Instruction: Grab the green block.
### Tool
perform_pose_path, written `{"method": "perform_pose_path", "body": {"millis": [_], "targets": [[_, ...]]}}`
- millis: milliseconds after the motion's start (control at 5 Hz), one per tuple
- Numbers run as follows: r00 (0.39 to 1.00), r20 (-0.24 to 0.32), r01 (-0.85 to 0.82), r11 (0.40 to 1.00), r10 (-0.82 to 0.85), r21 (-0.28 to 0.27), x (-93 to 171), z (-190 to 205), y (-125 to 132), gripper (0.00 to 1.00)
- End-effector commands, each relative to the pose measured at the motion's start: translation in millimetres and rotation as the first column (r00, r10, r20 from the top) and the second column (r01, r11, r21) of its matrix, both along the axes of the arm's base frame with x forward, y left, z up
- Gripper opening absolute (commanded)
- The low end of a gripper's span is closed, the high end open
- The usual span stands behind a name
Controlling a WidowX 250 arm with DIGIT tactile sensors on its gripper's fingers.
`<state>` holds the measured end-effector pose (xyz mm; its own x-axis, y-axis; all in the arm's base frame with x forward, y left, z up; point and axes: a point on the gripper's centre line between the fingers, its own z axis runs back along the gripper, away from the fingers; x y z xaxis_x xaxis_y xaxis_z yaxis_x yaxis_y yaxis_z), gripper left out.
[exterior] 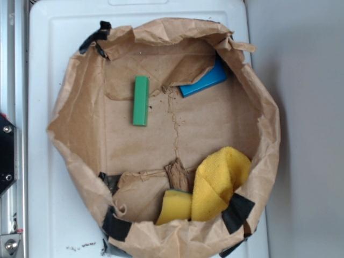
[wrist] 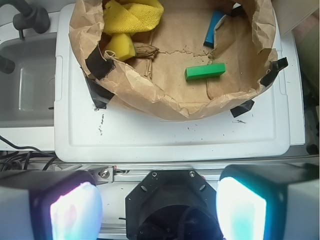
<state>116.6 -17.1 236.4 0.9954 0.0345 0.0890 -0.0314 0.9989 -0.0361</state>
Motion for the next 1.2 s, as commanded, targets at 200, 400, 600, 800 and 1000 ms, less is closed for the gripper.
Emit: {"method": "perform_pose_path", "body": {"millis": [200, 400, 600, 800, 1000], "targets": [[0.995, -0.019, -0.093, 0.995, 0.094, 0.025, -2, -9, -1, 1.00], [0.985, -0.058, -0.162, 0.986, 0.164, 0.039, 16, -22, 1, 1.00], [0.974, -0.041, -0.218, 0.973, 0.221, 0.073, 45, -39, 7, 1.00], [0.967, -0.039, -0.250, 0.967, 0.252, 0.050, 50, -48, 18, 1.00], [0.944, -0.017, -0.330, 0.944, 0.331, 0.021, 93, -65, 32, 1.00]]}}
